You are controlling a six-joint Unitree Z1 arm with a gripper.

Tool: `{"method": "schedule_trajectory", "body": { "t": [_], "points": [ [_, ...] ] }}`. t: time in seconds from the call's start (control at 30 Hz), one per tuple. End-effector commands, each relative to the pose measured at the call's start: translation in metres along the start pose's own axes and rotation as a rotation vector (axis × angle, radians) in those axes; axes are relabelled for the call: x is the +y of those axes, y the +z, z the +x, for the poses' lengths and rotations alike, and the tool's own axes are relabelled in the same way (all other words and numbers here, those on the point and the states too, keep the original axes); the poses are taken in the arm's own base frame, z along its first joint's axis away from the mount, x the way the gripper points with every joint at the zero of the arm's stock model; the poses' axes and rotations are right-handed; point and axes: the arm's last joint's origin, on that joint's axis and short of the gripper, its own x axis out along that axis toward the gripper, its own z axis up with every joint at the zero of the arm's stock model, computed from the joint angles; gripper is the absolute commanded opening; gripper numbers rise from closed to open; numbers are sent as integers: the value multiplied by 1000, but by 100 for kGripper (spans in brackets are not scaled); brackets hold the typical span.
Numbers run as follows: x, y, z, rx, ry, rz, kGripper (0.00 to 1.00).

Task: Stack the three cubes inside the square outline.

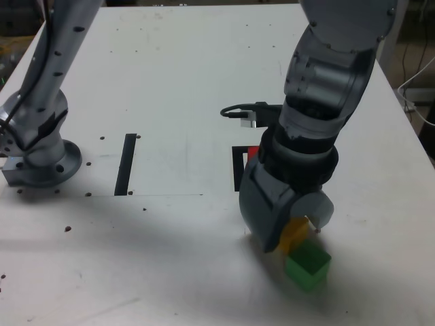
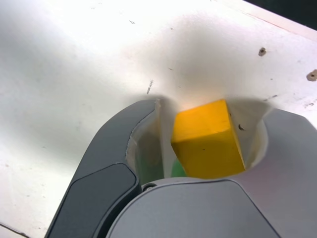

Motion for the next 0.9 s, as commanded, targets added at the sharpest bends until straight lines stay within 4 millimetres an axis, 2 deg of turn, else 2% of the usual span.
{"method": "schedule_trajectory", "body": {
  "t": [0.0,0.47,0.57,0.87],
  "points": [
    [1,0,-1,-5,-8,-2,51],
    [6,3,6,-36,0,67,44],
    [13,-5,-6,-49,3,86,44],
    [48,-36,-59,-111,26,140,44]
  ]
}}
